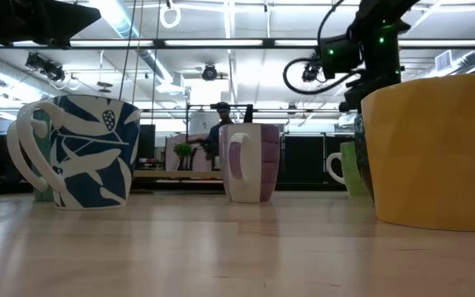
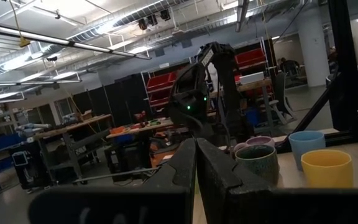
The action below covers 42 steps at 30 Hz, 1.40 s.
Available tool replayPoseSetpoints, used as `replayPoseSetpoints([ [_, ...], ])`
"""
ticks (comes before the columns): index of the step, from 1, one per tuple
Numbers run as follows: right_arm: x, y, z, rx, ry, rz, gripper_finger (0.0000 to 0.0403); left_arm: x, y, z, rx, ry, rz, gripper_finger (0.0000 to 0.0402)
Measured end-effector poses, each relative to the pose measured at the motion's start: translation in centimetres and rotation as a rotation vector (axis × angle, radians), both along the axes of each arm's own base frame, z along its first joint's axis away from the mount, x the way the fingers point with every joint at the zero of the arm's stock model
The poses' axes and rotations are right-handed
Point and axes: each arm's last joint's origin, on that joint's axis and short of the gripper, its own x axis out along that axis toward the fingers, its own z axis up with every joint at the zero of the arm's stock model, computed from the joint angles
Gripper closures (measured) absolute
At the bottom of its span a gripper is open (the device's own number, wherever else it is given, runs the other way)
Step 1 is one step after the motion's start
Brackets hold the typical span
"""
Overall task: Place coffee mugs
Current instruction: Put the green patterned mug on the shelf
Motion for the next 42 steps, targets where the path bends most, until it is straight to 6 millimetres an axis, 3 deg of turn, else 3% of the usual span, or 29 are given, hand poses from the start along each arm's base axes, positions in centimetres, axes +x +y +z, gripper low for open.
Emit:
replayPoseSetpoints([
  [8,0.0,-0.6,-1.8,0.011,-0.074,0.002,0.0268,0.0,0.0,0.0,-0.001,0.0,0.0,0.0381],
  [19,-0.3,-0.6,-1.8,0.063,-0.082,-0.044,0.0378,0.0,0.0,0.0,0.0,0.0,0.0,0.0381],
  [24,0.0,-0.4,-1.7,0.097,-0.131,-0.117,0.038,0.0,0.0,0.0,0.0,0.0,0.0,0.0381],
  [28,0.4,-0.3,-1.1,0.105,-0.186,-0.249,0.038,0.0,0.0,0.0,0.0,0.0,0.0,0.0381],
  [37,1.0,-0.7,1.1,0.161,-0.314,-0.737,0.038,0.0,0.0,0.1,-0.003,-0.013,0.0,0.0381],
  [42,1.5,-1.7,0.1,0.254,-0.252,-0.972,0.038,-0.1,0.0,0.4,-0.009,-0.045,-0.003,0.0381],
])
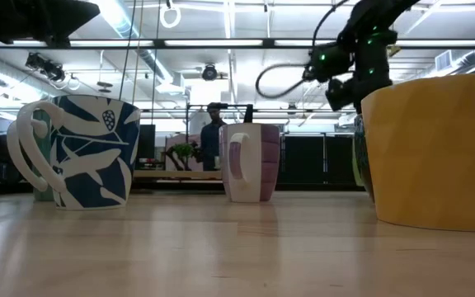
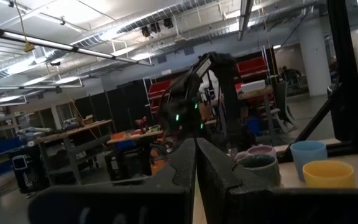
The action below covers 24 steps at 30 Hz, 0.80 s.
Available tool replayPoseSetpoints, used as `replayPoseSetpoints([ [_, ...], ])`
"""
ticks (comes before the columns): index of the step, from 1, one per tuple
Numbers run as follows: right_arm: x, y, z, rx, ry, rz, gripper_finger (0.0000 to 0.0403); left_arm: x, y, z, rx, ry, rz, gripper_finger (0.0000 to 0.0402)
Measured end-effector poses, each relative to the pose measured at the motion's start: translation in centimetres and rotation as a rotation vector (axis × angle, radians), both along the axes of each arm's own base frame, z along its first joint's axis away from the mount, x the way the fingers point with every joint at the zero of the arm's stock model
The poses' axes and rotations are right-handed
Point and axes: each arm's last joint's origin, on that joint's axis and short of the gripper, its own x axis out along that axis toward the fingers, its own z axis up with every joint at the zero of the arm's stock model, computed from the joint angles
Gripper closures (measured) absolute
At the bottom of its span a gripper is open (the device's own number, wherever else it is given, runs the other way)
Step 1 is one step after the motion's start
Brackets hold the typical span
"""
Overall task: Place coffee mugs
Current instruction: Put the green patterned mug on the shelf
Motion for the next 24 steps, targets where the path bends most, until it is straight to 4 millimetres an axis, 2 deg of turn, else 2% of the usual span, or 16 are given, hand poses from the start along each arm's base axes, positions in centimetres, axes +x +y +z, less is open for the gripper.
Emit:
replayPoseSetpoints([
  [5,2.1,-1.2,-1.3,0.015,0.081,0.0,0.038,0.0,0.0,0.1,0.0,-0.012,-0.008,0.0381],
  [14,5.3,-3.0,-0.4,0.047,0.055,0.011,0.038,0.0,0.0,0.1,0.011,-0.006,-0.005,0.0381],
  [18,5.9,-2.9,1.5,0.046,0.064,0.026,0.038,0.0,0.0,0.0,0.011,0.003,-0.006,0.0381],
  [24,7.0,-2.4,7.0,-0.056,0.01,0.061,0.038,0.0,0.0,0.0,0.01,0.002,-0.006,0.0381],
])
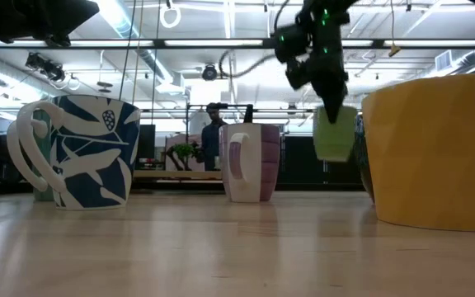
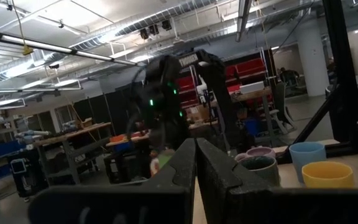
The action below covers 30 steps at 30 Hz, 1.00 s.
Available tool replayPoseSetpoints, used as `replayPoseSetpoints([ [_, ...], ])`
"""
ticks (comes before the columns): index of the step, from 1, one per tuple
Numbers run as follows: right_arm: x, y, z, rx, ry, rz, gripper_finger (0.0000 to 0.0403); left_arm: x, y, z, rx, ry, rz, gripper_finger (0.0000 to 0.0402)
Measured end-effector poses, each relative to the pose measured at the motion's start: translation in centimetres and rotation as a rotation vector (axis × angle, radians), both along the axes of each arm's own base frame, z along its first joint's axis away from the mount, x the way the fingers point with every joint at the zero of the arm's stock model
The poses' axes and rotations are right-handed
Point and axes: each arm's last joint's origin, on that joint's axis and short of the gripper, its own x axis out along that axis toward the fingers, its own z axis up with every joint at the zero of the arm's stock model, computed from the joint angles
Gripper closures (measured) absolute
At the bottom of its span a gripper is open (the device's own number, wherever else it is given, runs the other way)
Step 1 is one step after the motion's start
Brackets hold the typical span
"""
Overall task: Place coffee mugs
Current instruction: Put the green patterned mug on the shelf
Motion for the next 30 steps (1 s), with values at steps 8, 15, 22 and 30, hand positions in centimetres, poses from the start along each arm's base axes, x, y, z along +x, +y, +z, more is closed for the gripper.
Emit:
replayPoseSetpoints([
  [8,1.1,2.7,4.9,-0.031,-0.081,0.079,0.038,0.0,0.0,0.1,-0.092,-0.028,-0.029,0.0381],
  [15,3.0,6.6,7.1,-0.055,-0.225,0.191,0.038,-0.1,0.4,0.0,-0.174,-0.037,0.081,0.0381],
  [22,4.1,9.1,7.6,-0.027,-0.315,0.238,0.038,-0.5,0.5,1.2,-0.249,-0.041,0.068,0.0381],
  [30,5.1,11.0,8.4,-0.042,-0.423,0.332,0.038,0.7,0.2,3.4,-0.267,0.076,0.076,0.0381],
])
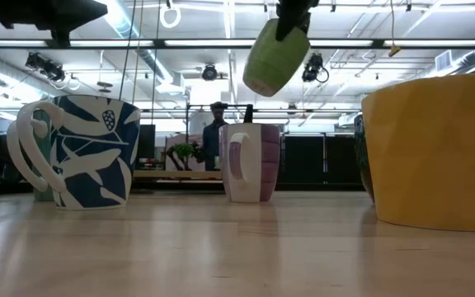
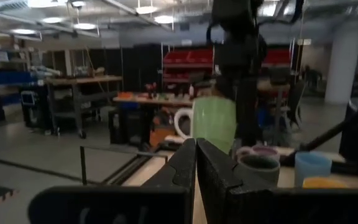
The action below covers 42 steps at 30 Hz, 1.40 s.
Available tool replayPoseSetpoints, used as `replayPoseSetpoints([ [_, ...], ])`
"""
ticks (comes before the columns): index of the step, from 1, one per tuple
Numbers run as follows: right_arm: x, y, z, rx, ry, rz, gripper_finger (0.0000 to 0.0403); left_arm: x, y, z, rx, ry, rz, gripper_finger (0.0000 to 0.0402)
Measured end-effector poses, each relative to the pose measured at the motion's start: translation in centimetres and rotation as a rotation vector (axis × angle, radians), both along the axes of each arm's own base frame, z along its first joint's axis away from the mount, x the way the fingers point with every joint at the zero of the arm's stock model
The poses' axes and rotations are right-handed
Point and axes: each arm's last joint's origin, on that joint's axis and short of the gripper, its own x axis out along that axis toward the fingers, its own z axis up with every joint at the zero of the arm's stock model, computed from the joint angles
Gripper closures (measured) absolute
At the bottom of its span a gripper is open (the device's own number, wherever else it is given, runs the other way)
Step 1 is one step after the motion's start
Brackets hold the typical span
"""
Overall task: Place coffee mugs
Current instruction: Put the green patterned mug on the shelf
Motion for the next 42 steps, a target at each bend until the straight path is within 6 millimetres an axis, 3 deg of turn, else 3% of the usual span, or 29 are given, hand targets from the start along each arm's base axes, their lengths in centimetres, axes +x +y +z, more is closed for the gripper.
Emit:
replayPoseSetpoints([
  [8,0.8,-0.2,0.2,-0.029,-0.079,0.065,0.038,2.6,-0.6,2.3,-0.007,0.11,0.001,0.0381],
  [13,2.2,-0.3,-0.7,-0.048,-0.09,0.107,0.038,3.7,-0.6,3.4,-0.011,0.154,0.017,0.0381],
  [23,7.1,-0.9,-1.5,-0.113,-0.11,0.211,0.038,3.2,-0.5,3.4,-0.049,0.165,-0.036,0.0381],
  [27,9.0,-2.1,-2.5,-0.148,-0.102,0.257,0.038,2.7,-0.4,2.9,-0.075,0.163,-0.037,0.0381],
  [32,11.0,-4.5,-6.1,-0.205,-0.048,0.292,0.038,2.3,-0.3,1.5,-0.119,0.161,-0.033,0.0381],
  [36,11.5,-7.2,-8.2,-0.228,0.022,0.258,0.038,2.2,-0.2,0.9,-0.162,0.153,-0.022,0.0381],
  [42,11.0,-10.1,-9.9,-0.219,0.098,0.226,0.038,2.7,-0.3,0.6,-0.21,0.165,-0.011,0.0381],
])
